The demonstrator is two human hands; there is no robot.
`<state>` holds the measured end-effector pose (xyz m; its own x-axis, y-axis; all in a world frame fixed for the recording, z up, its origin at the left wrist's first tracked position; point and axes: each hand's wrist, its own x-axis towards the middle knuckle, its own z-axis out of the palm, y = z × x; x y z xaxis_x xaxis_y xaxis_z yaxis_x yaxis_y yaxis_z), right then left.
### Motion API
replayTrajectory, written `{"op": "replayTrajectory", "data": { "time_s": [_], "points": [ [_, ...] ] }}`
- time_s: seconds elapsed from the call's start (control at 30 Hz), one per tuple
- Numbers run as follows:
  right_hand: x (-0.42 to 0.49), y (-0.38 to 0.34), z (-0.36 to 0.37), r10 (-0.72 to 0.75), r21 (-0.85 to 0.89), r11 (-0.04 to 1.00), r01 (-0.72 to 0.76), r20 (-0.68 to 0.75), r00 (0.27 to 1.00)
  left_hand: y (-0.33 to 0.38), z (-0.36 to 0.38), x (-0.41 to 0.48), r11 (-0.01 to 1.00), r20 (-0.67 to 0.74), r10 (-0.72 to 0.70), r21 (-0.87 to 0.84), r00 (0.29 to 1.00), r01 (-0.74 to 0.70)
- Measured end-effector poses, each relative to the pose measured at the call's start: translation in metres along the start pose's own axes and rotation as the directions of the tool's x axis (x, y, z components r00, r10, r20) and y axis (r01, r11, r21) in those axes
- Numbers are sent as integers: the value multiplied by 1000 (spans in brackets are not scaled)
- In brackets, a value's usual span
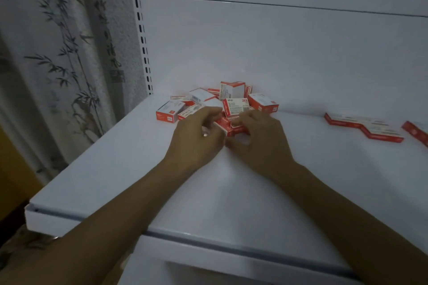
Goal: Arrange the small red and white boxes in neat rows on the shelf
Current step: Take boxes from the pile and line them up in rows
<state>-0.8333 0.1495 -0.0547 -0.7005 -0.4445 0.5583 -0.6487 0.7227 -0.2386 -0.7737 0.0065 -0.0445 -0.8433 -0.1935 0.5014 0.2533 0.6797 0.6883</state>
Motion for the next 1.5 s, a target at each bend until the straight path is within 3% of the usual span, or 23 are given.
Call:
{"op": "replayTrajectory", "data": {
  "time_s": [0.13, 0.2, 0.33, 0.43, 0.53, 0.63, 0.7, 0.87, 1.0, 1.23, 1.4, 1.5],
  "points": [
    [1, -2, -5, 50, 105, 994, -42, -77, 996, 0, 3, 0, 998, -11, 65, 11, 998, -65],
    [0, -3, -12, 144, 269, 956, -120, -72, 987, -2, 4, -1, 995, -31, 86, 60, 996, -84],
    [3, -7, -29, 397, 716, 599, -358, 123, 909, -2, 8, -2, 961, -17, 222, 171, 975, -216],
    [2, -7, -38, 418, 797, 463, -388, 189, 889, -1, 7, -2, 974, -2, 188, 132, 982, -186],
    [5, -8, -41, 412, 842, 351, -410, 254, 875, 3, 1, 0, 986, 6, 140, -94, 990, -139],
    [5, -14, -44, 361, 820, 458, -344, 182, 915, 10, -2, 0, 961, -19, 33, -274, 999, -37],
    [3, -20, -47, 282, 796, 516, -317, 192, 940, 15, -5, -3, 917, 36, -46, -395, 998, 56],
    [4, -23, -64, 221, 837, 453, -307, 228, 948, 37, -6, -5, 700, 208, -211, -649, 955, 297],
    [1, -4, -86, 250, 844, 451, -290, 193, 949, 56, 5, 2, 630, 319, -146, -700, 936, 337],
    [-29, 62, -122, 375, 786, 482, -387, 214, 902, 99, 71, 12, 779, 236, -101, -586, 967, 224],
    [-56, 130, -152, 412, 728, 530, -436, 228, 882, 130, 132, 22, 879, 309, 95, -473, 946, 66],
    [-58, 160, -159, 434, 709, 529, -467, 247, 866, 137, 158, 32, 896, 313, 111, -441, 943, 40]
  ]
}}
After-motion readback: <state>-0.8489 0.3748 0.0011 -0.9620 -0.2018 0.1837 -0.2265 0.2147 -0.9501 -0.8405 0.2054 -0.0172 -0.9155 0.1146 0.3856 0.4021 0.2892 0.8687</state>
